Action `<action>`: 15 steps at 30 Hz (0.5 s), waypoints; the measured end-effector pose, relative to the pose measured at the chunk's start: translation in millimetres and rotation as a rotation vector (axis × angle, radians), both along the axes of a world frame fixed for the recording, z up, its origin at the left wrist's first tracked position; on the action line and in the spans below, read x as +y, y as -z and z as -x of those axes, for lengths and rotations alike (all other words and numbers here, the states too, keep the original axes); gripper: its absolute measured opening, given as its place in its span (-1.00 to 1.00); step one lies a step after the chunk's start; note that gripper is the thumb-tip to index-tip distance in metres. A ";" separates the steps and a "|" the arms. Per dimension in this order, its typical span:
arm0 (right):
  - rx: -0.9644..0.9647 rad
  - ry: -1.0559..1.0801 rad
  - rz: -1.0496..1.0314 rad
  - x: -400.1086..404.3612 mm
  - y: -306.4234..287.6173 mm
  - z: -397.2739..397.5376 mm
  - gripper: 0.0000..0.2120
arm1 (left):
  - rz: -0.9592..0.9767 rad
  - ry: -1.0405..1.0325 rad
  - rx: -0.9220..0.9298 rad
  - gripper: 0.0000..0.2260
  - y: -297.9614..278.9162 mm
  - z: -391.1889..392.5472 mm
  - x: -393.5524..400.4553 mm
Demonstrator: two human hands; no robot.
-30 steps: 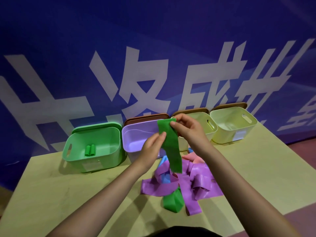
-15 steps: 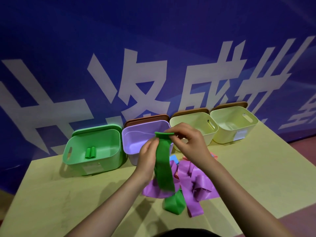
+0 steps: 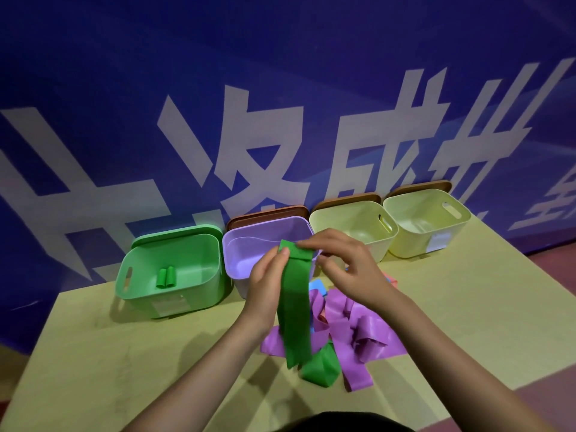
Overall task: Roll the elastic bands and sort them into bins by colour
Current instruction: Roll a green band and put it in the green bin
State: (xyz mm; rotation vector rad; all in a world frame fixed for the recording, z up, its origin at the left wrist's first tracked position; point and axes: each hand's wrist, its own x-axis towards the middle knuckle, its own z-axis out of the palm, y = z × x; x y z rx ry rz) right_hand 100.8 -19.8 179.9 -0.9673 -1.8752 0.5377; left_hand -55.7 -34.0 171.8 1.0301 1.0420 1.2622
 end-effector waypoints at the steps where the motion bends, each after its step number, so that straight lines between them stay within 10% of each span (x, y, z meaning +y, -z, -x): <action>1: 0.138 0.012 0.141 -4.0 -0.4 2.5 -0.69 | -0.023 -0.006 0.032 -0.78 -1.3 0.5 -1.2; 4: 0.428 0.038 0.460 -10.1 1.5 11.1 -0.85 | -0.111 0.006 0.139 -0.79 0.0 1.3 -2.1; 15: 0.437 0.001 0.545 -12.5 -0.9 16.1 -0.86 | -0.077 0.091 0.176 -0.79 -3.4 3.0 0.4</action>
